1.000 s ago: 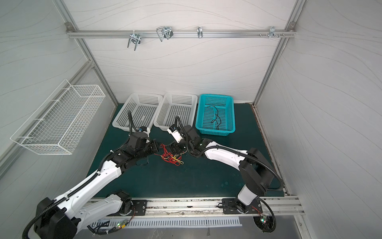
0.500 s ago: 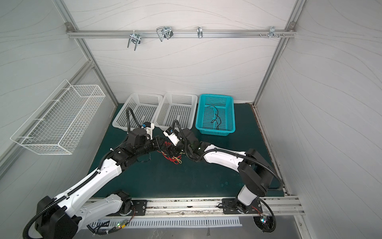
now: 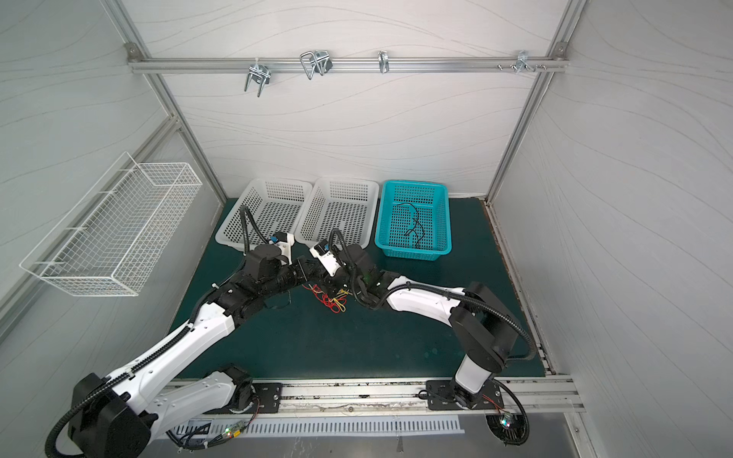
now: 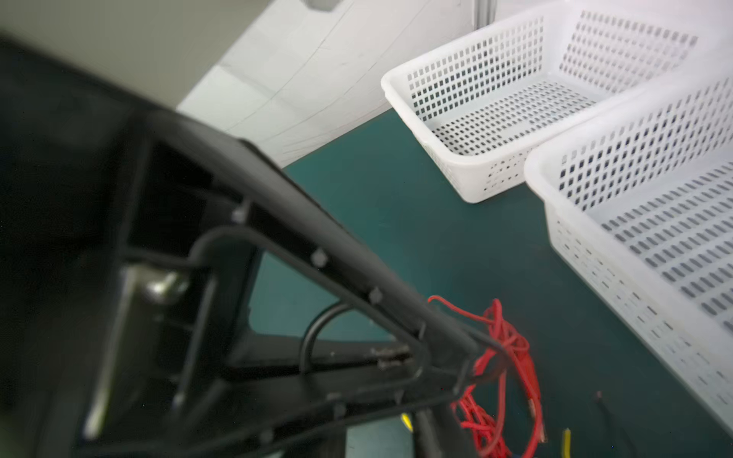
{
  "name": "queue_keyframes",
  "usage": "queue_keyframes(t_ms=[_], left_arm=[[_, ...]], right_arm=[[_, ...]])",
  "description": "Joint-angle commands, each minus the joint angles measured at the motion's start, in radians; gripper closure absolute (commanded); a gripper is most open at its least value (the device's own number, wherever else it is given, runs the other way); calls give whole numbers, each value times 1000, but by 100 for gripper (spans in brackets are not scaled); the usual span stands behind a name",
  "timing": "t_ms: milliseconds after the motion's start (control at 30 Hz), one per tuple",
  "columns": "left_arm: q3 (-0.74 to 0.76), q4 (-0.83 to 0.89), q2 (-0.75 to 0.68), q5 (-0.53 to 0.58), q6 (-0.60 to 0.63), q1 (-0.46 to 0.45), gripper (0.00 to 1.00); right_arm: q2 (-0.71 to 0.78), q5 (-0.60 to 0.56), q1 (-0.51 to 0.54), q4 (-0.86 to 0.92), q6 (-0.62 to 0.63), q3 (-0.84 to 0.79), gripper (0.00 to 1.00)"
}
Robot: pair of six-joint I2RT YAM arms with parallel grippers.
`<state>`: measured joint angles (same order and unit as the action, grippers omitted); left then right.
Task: Untangle the cables
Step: 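Grip a black wire in the bundle with the right gripper and pull it out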
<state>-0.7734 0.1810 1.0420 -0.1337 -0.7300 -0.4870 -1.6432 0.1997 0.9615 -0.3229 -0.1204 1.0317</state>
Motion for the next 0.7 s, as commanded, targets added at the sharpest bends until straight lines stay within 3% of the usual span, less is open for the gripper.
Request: queue_keyframes(t_ms=[0,133,233,267,400,467,567,667], left_arm=[[1,-39,-22,5,-14,-4,100],[11,-35,-25,8,-14,-5,100],[13,-11,-32,25,-7,-5,100],[13,3,-37,38,-1,-4,93],[45,23,-77,111,18,-5,36],[72,30,-101,160,21,-4,21],[103,54,-134,226,25,0,12],[127,68,-155,248,35,1,11]], right_arm=[[-6,-34,0,-60,-11,12,86],[9,-76,0,-72,-10,-6,99],[34,-139,0,-39,12,-11,100],[45,-173,-1,-20,22,-10,100],[97,-242,-4,58,64,6,100],[122,-253,-6,103,83,27,100],[164,-252,-7,155,111,64,100],[209,-225,-9,169,141,85,100]])
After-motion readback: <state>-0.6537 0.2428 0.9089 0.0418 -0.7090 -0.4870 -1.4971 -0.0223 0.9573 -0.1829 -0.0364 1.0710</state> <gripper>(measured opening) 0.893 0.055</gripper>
